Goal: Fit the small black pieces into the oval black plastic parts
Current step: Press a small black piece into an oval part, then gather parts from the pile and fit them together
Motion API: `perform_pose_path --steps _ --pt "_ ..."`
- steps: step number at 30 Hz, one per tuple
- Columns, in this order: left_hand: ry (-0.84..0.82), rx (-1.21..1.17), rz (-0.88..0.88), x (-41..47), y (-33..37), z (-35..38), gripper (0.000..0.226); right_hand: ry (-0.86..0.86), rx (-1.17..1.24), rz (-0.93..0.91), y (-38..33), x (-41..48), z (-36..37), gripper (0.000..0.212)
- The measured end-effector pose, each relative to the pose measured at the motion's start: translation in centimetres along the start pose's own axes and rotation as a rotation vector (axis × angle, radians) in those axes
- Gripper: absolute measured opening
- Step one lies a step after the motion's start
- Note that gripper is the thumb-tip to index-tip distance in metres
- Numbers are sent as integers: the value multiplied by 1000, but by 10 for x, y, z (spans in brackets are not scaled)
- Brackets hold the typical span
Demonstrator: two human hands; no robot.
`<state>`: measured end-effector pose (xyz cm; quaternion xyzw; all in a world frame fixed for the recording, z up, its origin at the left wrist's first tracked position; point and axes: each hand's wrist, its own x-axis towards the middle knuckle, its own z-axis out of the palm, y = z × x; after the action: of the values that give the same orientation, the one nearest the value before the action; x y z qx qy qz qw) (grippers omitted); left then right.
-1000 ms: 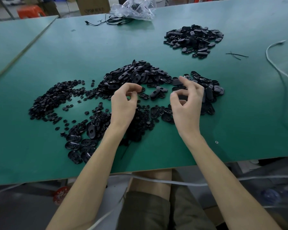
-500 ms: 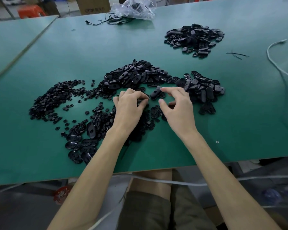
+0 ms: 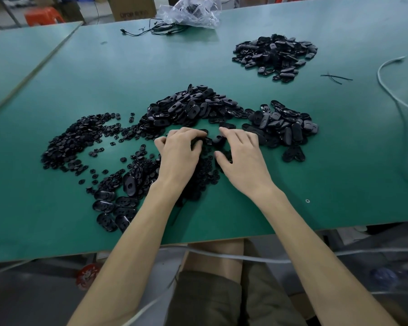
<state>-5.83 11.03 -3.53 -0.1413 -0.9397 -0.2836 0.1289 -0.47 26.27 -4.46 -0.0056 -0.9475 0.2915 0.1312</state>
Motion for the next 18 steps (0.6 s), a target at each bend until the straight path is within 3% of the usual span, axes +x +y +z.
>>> perform_pose_path --steps 9,18 --pt "-18 24 7 1 0 -1 25 -4 16 37 -2 -1 -1 45" --pt "0 -28 38 1 1 1 16 67 91 39 -1 -2 -1 47"
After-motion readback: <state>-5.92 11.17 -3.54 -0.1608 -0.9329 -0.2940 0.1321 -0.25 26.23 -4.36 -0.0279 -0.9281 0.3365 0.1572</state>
